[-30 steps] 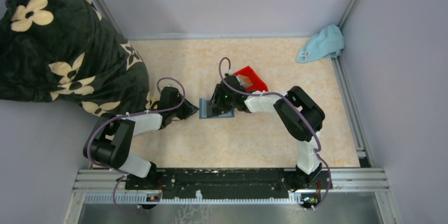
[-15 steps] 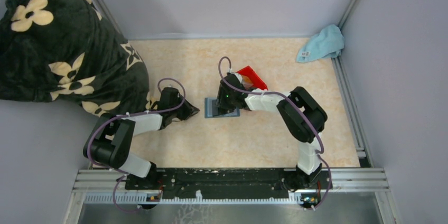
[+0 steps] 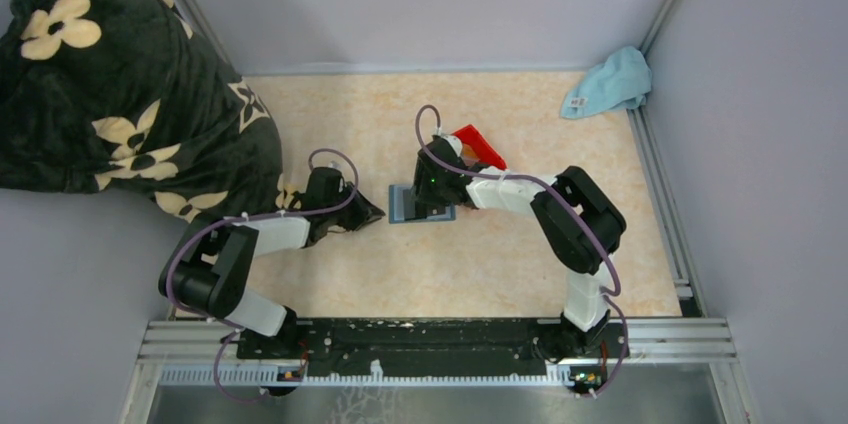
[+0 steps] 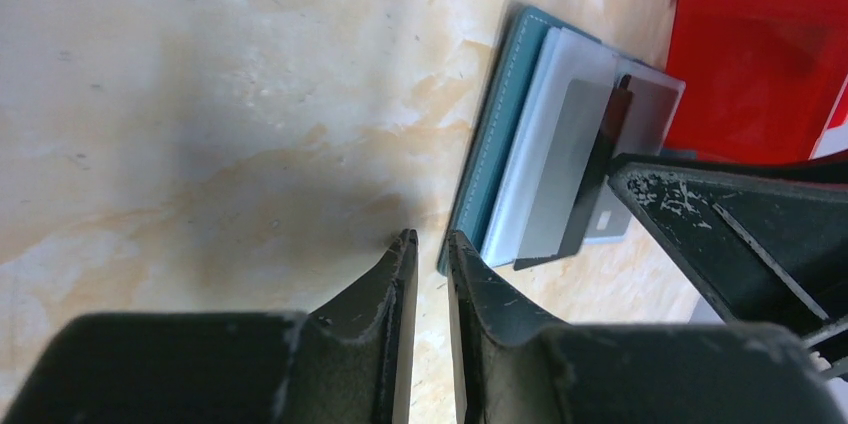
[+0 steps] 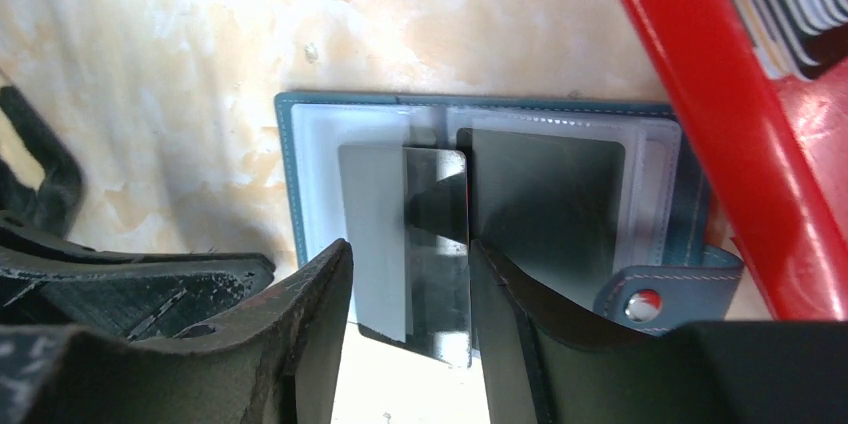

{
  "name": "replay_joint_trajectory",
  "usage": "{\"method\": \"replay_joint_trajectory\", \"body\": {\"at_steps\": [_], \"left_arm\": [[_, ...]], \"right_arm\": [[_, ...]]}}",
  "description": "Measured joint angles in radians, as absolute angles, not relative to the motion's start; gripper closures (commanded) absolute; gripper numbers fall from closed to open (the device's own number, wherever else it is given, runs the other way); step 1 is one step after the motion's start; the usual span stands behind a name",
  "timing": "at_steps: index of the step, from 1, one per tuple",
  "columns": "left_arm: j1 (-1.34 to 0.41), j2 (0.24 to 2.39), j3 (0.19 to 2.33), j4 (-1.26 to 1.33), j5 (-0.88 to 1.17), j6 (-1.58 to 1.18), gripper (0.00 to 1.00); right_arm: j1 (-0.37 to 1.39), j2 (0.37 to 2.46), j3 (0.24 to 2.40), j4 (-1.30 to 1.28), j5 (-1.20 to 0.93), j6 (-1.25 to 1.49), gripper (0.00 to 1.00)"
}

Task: Put the credit cards into the card holder
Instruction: Insert the credit card into the card holder.

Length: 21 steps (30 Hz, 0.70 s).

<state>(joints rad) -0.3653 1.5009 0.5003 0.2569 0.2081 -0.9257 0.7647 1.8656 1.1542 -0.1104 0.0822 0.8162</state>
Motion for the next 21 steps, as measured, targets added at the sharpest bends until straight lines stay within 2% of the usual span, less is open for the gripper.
{"method": "replay_joint_trajectory", "body": {"at_steps": [21], "left_arm": [[-0.420,1.573,0.564,0.259,0.229,-0.902,0.76]], "right_arm": [[0.789,1.866,1.168,-0.180,0.109,0.770,0.50]]}}
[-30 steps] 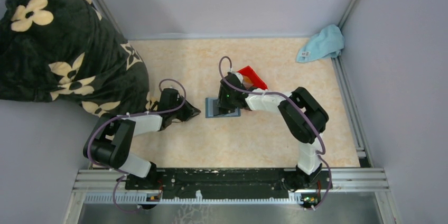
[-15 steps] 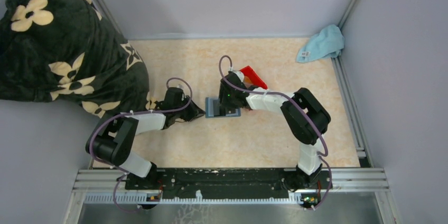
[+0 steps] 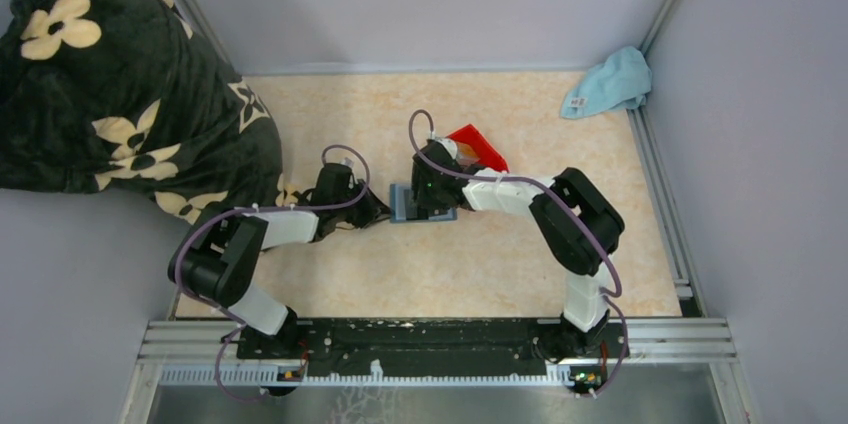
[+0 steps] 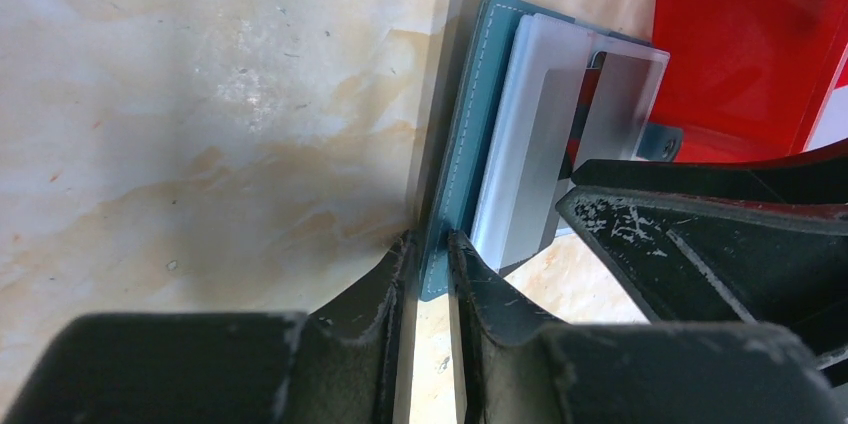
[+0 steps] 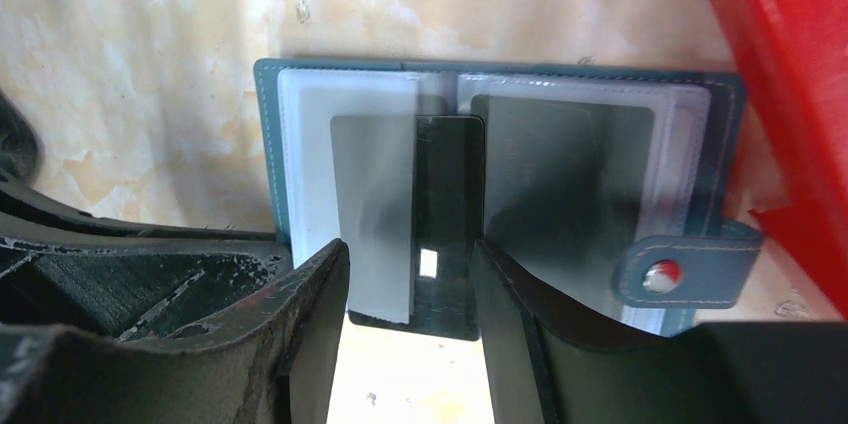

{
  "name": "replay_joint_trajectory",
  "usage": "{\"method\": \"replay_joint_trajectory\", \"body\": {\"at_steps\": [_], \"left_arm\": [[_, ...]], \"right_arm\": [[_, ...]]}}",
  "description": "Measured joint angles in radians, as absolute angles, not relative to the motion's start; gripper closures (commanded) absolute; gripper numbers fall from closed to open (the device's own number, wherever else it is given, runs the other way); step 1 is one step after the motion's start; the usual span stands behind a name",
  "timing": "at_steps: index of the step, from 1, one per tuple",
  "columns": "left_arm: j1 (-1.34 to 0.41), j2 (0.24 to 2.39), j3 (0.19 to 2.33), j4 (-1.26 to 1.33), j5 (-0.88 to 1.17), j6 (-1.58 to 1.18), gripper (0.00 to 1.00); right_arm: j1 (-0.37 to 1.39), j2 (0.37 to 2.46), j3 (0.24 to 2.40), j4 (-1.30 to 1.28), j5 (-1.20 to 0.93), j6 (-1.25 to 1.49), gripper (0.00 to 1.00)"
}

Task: Put the credit cards into the card holder
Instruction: Insert the credit card into the card holder.

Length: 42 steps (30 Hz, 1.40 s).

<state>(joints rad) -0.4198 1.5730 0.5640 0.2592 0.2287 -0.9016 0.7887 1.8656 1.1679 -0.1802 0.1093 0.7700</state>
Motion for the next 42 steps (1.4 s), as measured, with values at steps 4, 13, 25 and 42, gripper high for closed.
{"method": "replay_joint_trajectory", "body": {"at_steps": [4,13,25,42], "left_arm": [[-0.426,1.585,0.570,0.271,0.236,-0.902,0.76],[-0.430,1.592,0.572,0.279,0.239,-0.902,0.76],[-0.431,1.592,0.572,0.279,0.238,-0.902,0.76],[-0.432,1.592,0.572,0.278,0.237,-0.902,0.76]], "right_arm": [[0.802,1.866,1.168,-0.180,0.109,0.772,0.51],[0.805,1.868,1.168,-0.166,0.104,0.789,0.51],[0.844,1.818,1.165,-0.210,0.177,0.734,0.55],[0.936,1.707,1.078,-0.296,0.292,0.672,1.00]]}}
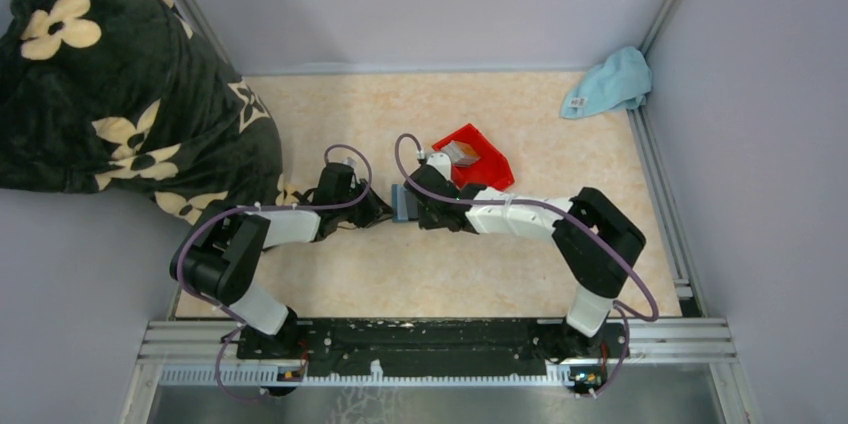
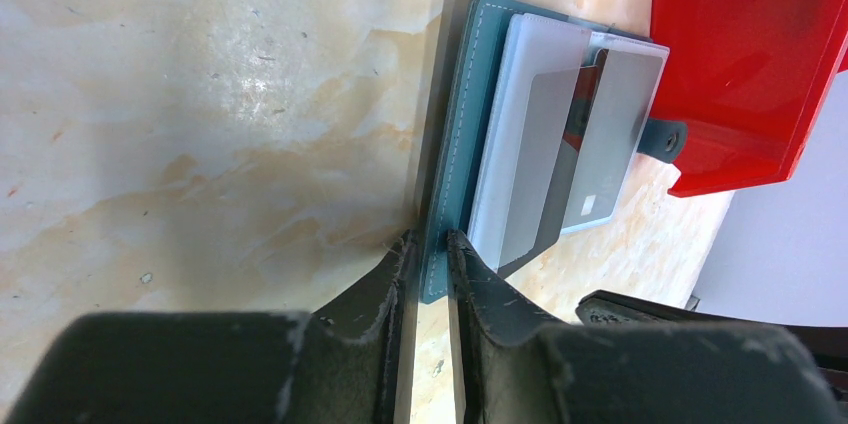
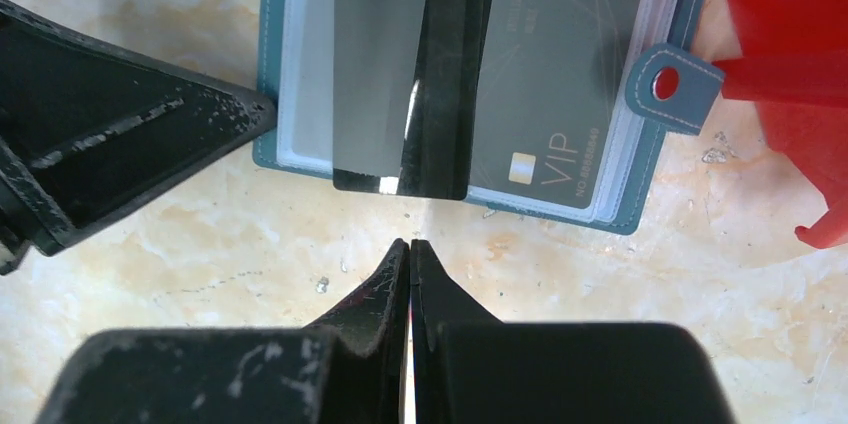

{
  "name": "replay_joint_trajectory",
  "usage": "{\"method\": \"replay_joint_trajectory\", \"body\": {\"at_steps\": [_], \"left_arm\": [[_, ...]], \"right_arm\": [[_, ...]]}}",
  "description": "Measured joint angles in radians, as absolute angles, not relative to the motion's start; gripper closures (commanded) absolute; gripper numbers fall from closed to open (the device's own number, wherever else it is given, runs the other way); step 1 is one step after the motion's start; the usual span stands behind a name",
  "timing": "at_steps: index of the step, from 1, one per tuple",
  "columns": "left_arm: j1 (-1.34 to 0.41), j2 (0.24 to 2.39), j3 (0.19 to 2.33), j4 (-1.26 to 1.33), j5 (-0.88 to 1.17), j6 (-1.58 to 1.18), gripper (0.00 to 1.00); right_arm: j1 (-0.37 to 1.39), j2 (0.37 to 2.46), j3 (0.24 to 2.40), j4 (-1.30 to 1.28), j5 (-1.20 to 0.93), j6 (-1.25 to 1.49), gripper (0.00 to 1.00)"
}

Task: Put the credit cards into the card holder
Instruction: Insert the credit card into the card holder.

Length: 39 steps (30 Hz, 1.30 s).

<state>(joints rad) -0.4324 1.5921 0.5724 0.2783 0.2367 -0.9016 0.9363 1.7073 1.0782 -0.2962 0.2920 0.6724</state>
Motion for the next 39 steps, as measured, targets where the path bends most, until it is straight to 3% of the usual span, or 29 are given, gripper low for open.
{"method": "replay_joint_trajectory", "body": {"at_steps": [39], "left_arm": [[-0.432,1.612,0.582,0.294,0.252,-0.903,0.76]], "right_arm": [[0.942,1.861,1.180,-0.297,0.279,0.621,1.00]]}}
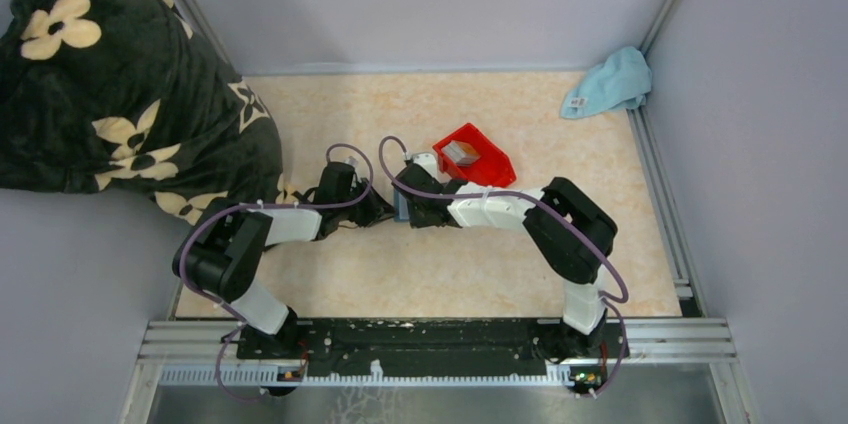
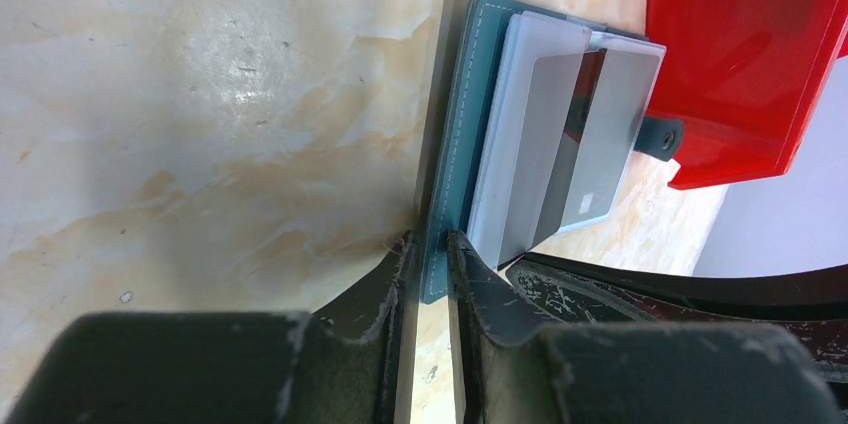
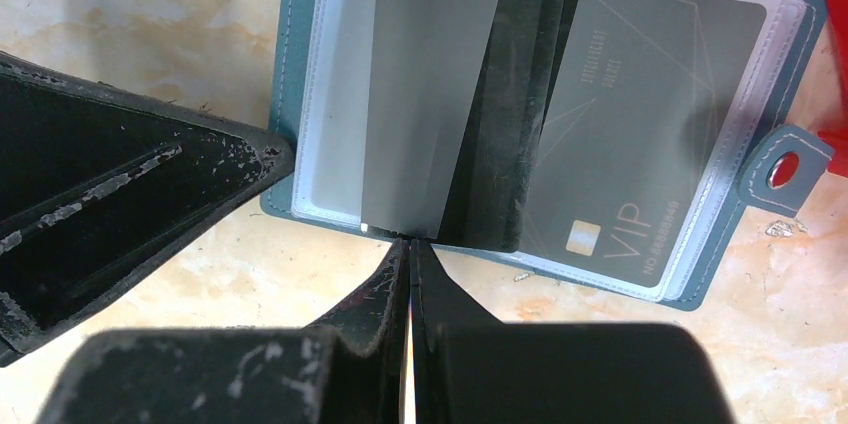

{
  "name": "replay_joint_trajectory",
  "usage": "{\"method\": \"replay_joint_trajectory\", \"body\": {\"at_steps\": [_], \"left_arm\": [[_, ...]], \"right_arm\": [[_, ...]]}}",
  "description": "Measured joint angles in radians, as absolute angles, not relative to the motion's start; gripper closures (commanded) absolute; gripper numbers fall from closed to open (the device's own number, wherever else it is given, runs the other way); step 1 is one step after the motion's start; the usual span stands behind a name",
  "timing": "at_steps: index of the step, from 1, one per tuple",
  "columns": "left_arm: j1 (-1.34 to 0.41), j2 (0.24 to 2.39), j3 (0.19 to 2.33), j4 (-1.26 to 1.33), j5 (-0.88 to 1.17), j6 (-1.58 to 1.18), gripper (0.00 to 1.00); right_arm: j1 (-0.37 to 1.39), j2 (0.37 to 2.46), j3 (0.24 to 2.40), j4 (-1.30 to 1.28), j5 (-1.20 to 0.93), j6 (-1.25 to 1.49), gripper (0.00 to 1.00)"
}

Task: Put the credit cards into the card holder
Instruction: Insert the credit card into the card holder.

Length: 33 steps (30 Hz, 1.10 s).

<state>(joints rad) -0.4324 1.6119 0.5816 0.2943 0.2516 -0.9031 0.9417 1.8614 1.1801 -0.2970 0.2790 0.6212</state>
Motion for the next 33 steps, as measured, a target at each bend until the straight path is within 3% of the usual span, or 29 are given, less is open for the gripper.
{"method": "replay_joint_trajectory", "body": {"at_steps": [14,20,33], "left_arm": [[-0.436,1.614,0.582,0.299,0.252,-0.904,0.76],[-0.437,1.614,0.582,0.299,0.251,-0.904,0.76],[-0.437,1.614,0.582,0.299,0.251,-0.904,0.76]], "right_arm": [[0.943,1.854,1.180,-0.298,0.280,0.593,1.00],[0.943,1.810,1.180,-0.304,0.303,0.582,0.93],[0.860,1.800,1.179,-0.307,0.325,0.561,0.93]]}}
